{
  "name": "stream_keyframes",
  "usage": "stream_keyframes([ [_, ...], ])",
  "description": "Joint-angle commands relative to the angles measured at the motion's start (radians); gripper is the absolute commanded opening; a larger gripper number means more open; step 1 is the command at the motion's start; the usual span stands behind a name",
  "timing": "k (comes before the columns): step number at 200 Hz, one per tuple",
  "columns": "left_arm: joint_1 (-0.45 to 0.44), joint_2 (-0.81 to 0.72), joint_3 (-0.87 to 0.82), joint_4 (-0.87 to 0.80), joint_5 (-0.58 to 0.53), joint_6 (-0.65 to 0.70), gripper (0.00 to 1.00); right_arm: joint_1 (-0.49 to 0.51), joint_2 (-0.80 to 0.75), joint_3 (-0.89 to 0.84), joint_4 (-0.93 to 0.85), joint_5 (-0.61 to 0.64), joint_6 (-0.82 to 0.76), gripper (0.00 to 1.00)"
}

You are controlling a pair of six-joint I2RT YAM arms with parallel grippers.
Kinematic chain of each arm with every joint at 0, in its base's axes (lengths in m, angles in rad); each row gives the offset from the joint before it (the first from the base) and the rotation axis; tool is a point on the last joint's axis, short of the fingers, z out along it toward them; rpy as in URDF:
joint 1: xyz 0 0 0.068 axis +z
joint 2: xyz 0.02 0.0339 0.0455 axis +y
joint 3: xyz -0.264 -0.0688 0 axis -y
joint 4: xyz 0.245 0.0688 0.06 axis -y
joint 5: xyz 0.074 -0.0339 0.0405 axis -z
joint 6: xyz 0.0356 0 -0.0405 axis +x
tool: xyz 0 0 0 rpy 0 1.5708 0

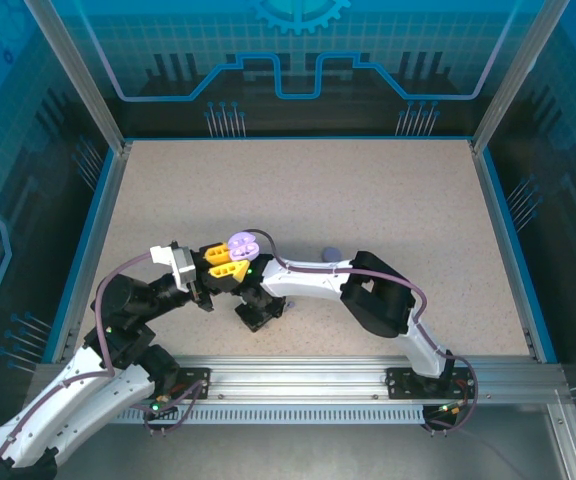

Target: Insert wireless bluetooth earbuds into charging case

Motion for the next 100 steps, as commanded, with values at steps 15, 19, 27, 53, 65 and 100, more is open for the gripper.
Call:
stream_keyframes([
  [15, -0.007, -0.015, 0.023, -0.001, -0.015, 0.008, 0.00, 0.017, 0.015, 0.001, -0.043, 0.010, -0.010, 0.28],
  [19, -0.007, -0.015, 0.024, -0.002, -0.016, 0.009, 0.00, 0.016, 0.009, -0.004, -0.040, 0.013, -0.011, 0.27],
  [27, -0.007, -0.016, 0.025, -0.008, -0.015, 0.008, 0.00, 0.012, -0.006, -0.014, -0.031, 0.019, -0.012, 0.27],
  [53, -0.006, -0.017, 0.023, -0.011, -0.016, 0.009, 0.00, -0.006, -0.084, -0.078, 0.033, 0.030, -0.021, 0.25],
  [65, -0.007, -0.017, 0.022, -0.011, -0.017, 0.007, 0.00, -0.019, -0.135, -0.116, 0.066, 0.040, -0.026, 0.24],
  [100, -0.006, -0.017, 0.015, -0.004, -0.022, 0.004, 0.00, -0.077, -0.302, -0.249, 0.171, 0.045, -0.030, 0.22],
])
